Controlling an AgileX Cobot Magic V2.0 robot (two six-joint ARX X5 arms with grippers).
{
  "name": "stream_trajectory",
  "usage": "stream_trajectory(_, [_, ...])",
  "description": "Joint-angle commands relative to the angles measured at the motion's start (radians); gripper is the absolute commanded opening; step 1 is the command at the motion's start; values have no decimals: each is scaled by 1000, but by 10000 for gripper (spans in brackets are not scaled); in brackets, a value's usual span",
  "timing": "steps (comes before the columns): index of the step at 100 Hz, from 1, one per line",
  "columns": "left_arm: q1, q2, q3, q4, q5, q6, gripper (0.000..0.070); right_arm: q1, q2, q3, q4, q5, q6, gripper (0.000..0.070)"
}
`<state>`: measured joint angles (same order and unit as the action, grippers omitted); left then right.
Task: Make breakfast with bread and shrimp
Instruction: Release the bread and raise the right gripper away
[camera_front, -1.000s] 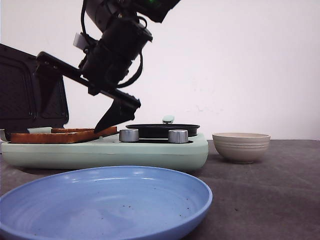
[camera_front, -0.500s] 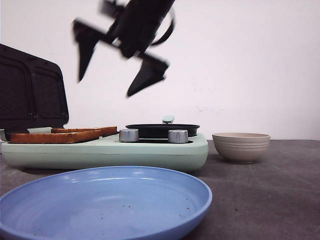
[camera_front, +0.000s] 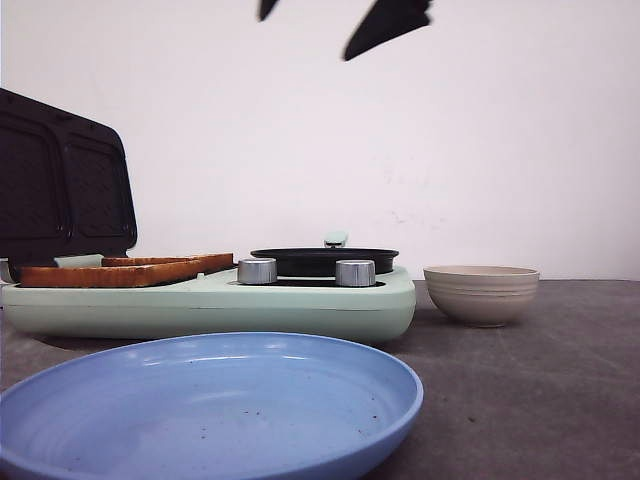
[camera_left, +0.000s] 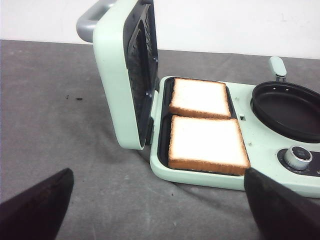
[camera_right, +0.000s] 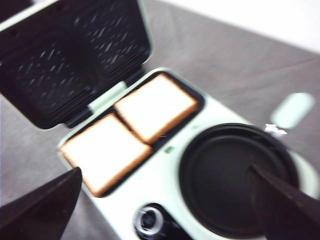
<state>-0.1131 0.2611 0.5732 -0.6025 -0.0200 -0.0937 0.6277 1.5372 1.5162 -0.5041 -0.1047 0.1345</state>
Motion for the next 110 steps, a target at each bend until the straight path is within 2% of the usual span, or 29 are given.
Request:
stream_trajectory(1, [2, 0, 5, 13, 4, -5, 635, -14, -45, -88, 43, 1, -13, 611])
stream_trajectory(9, [2, 0, 5, 13, 4, -5, 635, -39, -143, -233, 111, 0, -13, 599])
stream_trajectory(28, [2, 0, 5, 14, 5, -5, 635, -77, -371, -512, 174, 0, -2, 599])
stream_trajectory(54, [2, 0, 5, 13, 5, -6, 635, -101, -696, -828, 208, 37, 91, 588])
stream_trajectory(85, [2, 0, 5, 12, 4, -6, 636, -101, -998, -1077, 166, 106, 219, 584])
stream_trajectory(110, [2, 0, 5, 11, 4, -6, 635, -101, -1104, -1135, 55, 138, 233, 583])
